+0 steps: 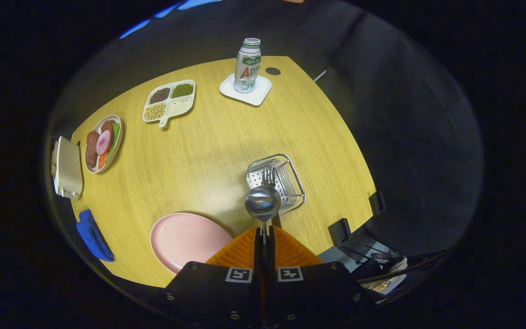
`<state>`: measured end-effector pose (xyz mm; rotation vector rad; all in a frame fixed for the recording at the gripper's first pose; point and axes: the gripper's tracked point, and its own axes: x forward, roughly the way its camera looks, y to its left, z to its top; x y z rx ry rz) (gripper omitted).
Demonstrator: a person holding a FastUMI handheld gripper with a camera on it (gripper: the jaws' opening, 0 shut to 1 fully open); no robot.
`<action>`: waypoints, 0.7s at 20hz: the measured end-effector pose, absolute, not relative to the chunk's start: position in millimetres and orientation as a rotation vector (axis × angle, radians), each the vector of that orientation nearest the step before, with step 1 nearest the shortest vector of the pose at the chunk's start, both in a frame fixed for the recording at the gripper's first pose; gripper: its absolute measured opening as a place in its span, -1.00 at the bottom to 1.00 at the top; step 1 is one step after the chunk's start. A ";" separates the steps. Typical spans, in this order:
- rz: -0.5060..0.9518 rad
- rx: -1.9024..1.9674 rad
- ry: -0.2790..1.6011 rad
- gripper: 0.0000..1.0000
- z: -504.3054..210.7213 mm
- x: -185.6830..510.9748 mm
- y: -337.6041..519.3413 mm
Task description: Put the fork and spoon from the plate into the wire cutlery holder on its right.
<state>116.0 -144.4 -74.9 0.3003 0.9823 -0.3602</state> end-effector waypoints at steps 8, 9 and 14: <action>-0.347 0.334 1.000 -0.89 -86.8 135.1 -171.4; -0.339 0.341 1.001 -0.88 -89.0 138.4 -173.3; -0.288 0.416 0.987 -0.88 -97.6 152.2 -176.4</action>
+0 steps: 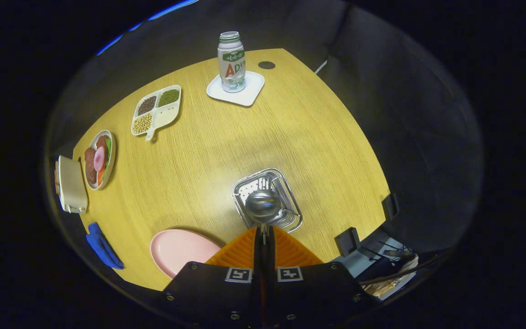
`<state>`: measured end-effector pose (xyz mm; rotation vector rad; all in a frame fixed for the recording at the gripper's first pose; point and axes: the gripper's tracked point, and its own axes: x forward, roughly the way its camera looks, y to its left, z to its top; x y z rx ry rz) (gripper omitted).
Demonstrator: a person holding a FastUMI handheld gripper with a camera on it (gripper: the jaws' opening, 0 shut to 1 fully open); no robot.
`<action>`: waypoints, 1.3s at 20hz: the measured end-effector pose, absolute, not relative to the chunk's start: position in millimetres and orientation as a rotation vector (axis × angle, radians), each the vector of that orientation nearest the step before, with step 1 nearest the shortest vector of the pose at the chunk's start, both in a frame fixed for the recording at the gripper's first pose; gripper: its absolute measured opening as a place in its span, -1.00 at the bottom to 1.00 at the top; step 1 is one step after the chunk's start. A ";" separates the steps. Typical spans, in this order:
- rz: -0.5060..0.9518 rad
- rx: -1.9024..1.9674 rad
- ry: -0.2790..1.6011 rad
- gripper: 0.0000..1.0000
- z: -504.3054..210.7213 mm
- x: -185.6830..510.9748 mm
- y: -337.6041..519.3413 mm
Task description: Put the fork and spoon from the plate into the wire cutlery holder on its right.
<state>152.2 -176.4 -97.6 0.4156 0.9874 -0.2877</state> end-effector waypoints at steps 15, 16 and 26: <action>-0.283 0.526 0.884 -0.23 -79.3 161.2 -184.6; -0.284 0.513 0.872 -0.23 -77.4 161.9 -185.5; -0.388 0.409 0.363 -0.24 13.2 156.1 -223.4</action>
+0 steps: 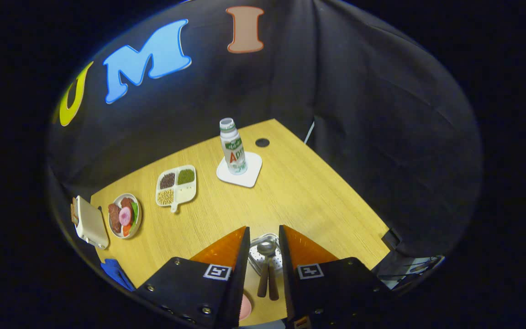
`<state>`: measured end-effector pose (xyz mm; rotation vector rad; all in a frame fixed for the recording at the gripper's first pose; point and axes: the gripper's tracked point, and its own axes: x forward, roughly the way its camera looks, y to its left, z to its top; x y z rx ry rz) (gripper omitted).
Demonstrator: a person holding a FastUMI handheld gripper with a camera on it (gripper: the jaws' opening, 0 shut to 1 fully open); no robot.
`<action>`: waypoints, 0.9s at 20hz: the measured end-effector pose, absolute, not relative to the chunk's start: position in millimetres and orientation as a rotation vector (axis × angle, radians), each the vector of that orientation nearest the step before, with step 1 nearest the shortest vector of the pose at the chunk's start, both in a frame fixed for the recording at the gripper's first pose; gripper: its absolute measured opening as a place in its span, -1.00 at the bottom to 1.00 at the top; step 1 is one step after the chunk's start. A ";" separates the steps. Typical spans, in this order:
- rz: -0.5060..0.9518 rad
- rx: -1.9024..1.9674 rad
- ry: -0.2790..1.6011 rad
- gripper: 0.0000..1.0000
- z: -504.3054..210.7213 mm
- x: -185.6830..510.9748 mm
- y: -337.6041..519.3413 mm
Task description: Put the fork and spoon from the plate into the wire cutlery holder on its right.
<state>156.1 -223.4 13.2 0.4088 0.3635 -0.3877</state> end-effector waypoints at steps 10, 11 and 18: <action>-0.426 0.275 -0.146 -0.24 102.0 93.9 -231.7; -0.420 0.267 -0.170 -0.24 105.6 89.6 -228.8; -0.396 0.242 -0.156 -0.25 101.8 92.3 -214.1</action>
